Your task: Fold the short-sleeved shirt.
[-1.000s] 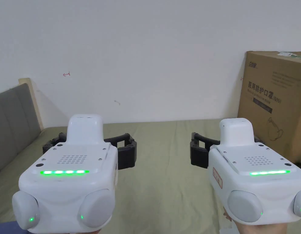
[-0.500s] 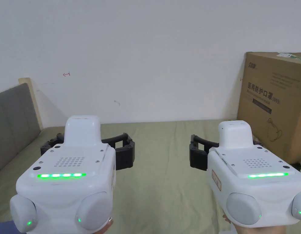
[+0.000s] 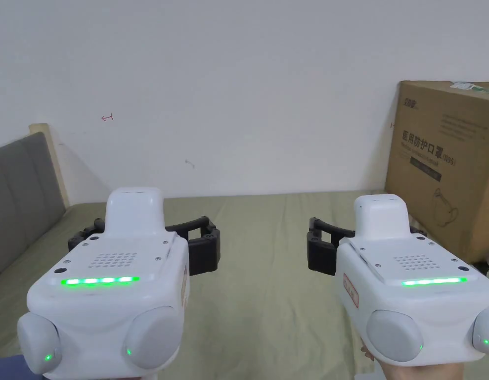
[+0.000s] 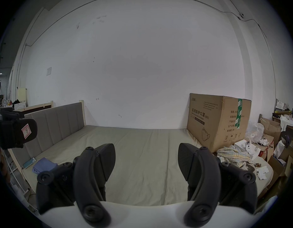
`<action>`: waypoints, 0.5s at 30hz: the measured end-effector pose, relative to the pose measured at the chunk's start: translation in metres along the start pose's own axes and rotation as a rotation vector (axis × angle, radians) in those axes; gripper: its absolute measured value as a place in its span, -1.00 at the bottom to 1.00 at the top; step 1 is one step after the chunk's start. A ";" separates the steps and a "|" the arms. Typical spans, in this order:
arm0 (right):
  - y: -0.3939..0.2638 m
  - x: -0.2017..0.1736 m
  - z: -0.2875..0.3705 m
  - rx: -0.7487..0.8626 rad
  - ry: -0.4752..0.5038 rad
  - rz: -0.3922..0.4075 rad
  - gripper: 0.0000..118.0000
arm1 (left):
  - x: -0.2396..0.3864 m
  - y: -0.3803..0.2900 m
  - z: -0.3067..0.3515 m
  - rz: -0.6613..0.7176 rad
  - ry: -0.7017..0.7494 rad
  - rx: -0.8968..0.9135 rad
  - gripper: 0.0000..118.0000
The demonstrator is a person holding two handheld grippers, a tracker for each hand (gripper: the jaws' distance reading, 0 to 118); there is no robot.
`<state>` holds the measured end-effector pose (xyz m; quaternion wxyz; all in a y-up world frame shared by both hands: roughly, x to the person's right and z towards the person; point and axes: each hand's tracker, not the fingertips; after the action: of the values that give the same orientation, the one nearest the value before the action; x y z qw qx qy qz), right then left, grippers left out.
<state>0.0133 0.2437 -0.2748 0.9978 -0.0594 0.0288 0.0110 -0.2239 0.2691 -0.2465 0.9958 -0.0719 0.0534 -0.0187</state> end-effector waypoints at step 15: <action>-0.003 -0.001 -0.003 -0.011 -0.002 0.004 0.43 | 0.006 -0.001 -0.004 -0.018 0.014 -0.057 0.84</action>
<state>0.0120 0.2405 -0.2773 0.9974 -0.0650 0.0276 0.0133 -0.2184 0.2674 -0.2507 0.9928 -0.1006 0.0601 -0.0264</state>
